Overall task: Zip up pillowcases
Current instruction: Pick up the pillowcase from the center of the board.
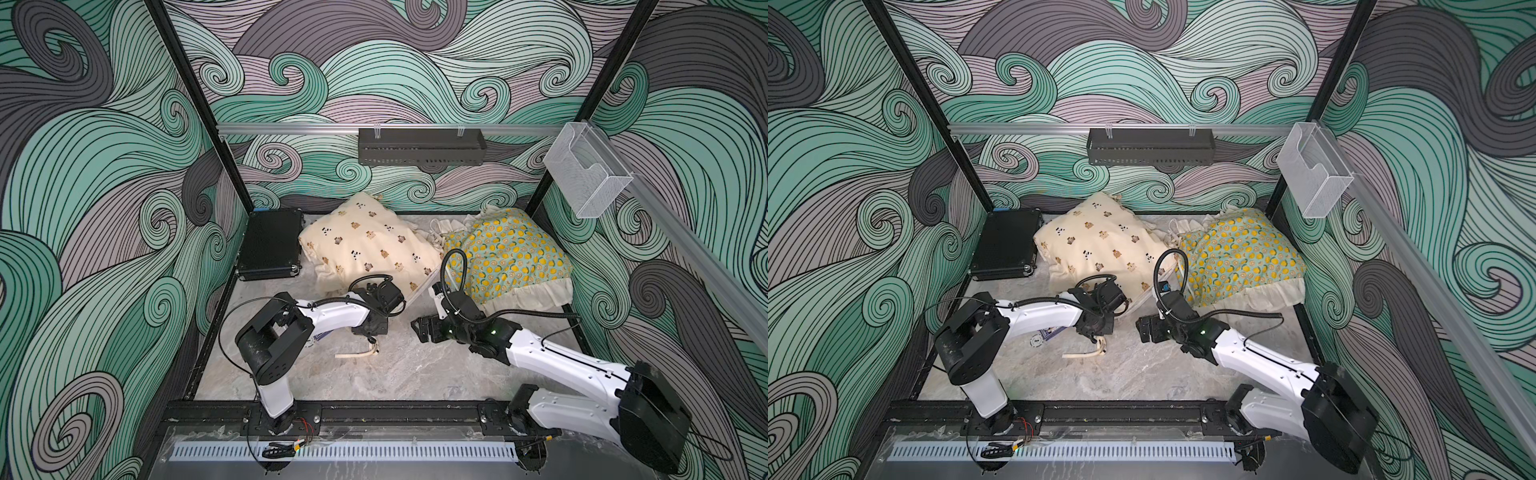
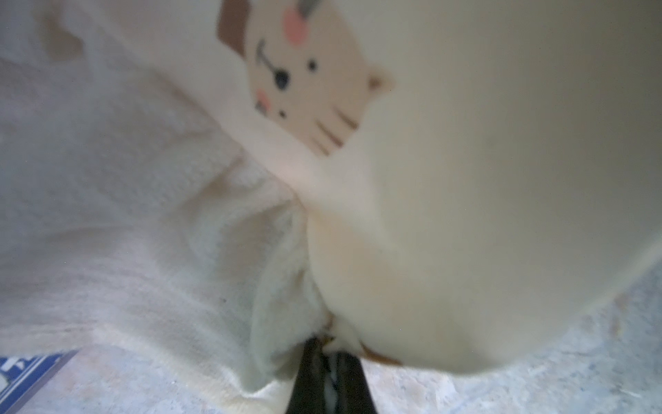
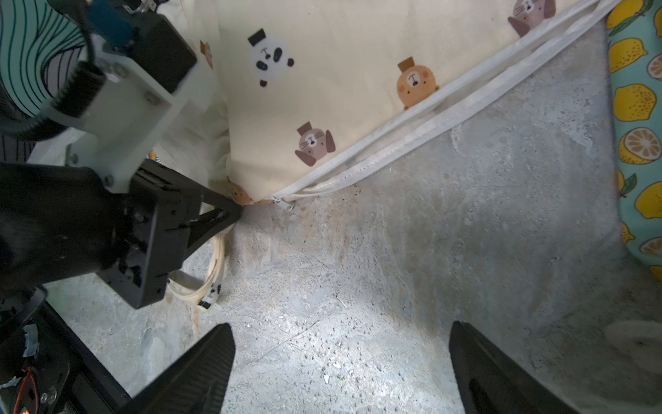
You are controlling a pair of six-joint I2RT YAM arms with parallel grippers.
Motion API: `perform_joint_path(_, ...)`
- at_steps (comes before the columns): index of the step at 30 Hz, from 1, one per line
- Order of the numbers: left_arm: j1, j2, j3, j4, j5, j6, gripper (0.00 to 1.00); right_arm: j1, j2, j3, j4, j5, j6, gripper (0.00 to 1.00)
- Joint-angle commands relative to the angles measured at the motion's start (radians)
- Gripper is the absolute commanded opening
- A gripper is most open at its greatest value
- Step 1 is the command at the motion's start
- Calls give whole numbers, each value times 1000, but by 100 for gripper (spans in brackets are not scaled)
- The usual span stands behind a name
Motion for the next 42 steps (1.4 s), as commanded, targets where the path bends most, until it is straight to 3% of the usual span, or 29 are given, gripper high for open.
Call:
perform_joint_path(1,10,-82,-21,6,7,41,0,18,14,43,-31,-3,-8,94)
perform_joint_path(6,20,-167,-47,5,50,74,0,65,41,81,-55,41,-15,87)
perform_joint_path(12,48,-277,-81,-7,119,85,0,124,74,96,-18,81,-16,68)
perform_joint_path(18,70,-374,-110,13,214,101,0,177,141,115,54,106,-28,56)
perform_joint_path(30,124,-484,-175,39,315,139,0,268,332,175,245,143,-95,41)
perform_joint_path(42,147,-505,-192,67,374,144,0,270,392,145,376,205,-113,31)
